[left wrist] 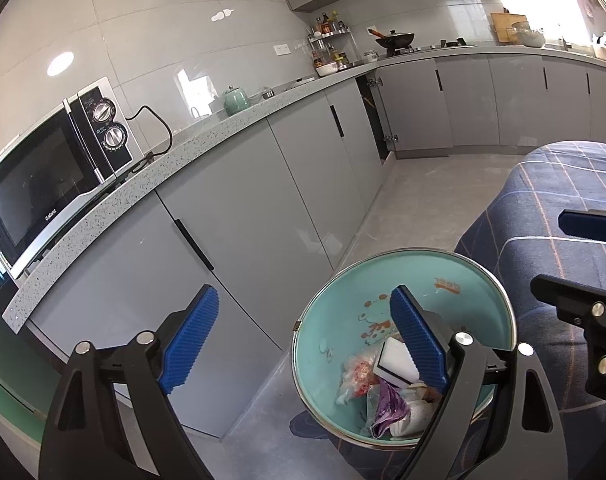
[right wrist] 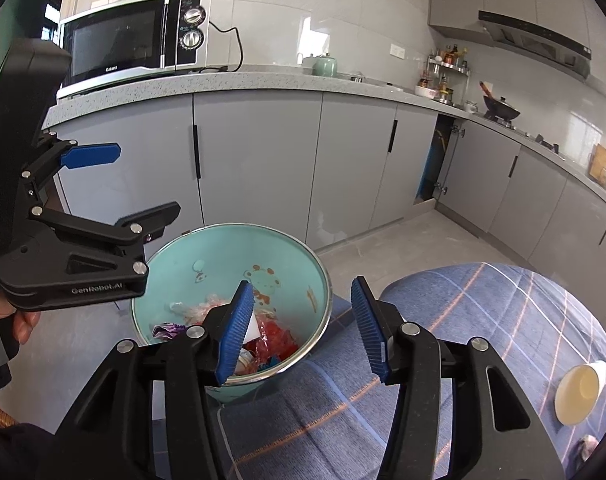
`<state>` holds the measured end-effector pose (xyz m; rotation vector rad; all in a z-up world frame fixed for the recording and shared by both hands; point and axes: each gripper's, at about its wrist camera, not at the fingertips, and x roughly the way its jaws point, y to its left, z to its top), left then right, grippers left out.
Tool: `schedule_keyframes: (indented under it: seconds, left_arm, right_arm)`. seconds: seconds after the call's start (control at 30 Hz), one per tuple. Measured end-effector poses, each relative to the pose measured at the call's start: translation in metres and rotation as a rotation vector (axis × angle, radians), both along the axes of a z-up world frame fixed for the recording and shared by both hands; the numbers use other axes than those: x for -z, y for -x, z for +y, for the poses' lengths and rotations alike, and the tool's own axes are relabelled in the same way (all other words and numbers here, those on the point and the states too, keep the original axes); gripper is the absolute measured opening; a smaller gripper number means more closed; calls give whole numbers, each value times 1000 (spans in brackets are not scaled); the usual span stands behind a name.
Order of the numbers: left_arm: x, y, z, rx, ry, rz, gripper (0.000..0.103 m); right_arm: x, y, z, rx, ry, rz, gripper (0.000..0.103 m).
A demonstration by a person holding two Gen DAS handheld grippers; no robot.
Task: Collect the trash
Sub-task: 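Move both open tools back over the table toward the cup and rag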
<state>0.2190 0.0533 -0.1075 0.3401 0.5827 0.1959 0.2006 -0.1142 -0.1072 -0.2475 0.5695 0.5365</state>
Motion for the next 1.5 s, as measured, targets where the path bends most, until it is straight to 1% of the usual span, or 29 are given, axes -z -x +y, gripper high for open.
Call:
schedule_keyframes:
  seconds: [0.3, 0.47, 0.5, 0.67, 0.9, 1.23, 1.37, 1.5]
  left_arm:
    - [-4, 5, -14, 18, 0, -8, 88]
    - [-5, 4, -28, 42, 6, -5, 89]
    - [-5, 5, -32, 48, 5, -5, 89]
    - [-3, 4, -59, 95, 11, 4, 89]
    - [0, 5, -93, 147, 11, 15, 89]
    - [3, 4, -139, 224, -3, 22, 90]
    - [6, 2, -156, 252, -4, 32, 90]
    - [7, 2, -172, 282, -6, 35, 90]
  right_arm:
    - [-7, 11, -19, 38, 2, -14, 53]
    - [-14, 23, -50, 107, 1, -25, 55]
    - [-14, 25, -56, 117, -1, -26, 57]
    - [-16, 39, -92, 192, -2, -28, 57]
    - [-10, 51, -130, 261, -7, -19, 57]
    - [-5, 58, -170, 359, -12, -5, 57]
    - [-1, 58, -194, 420, -35, 10, 57]
    - [2, 59, -211, 457, -47, 19, 57]
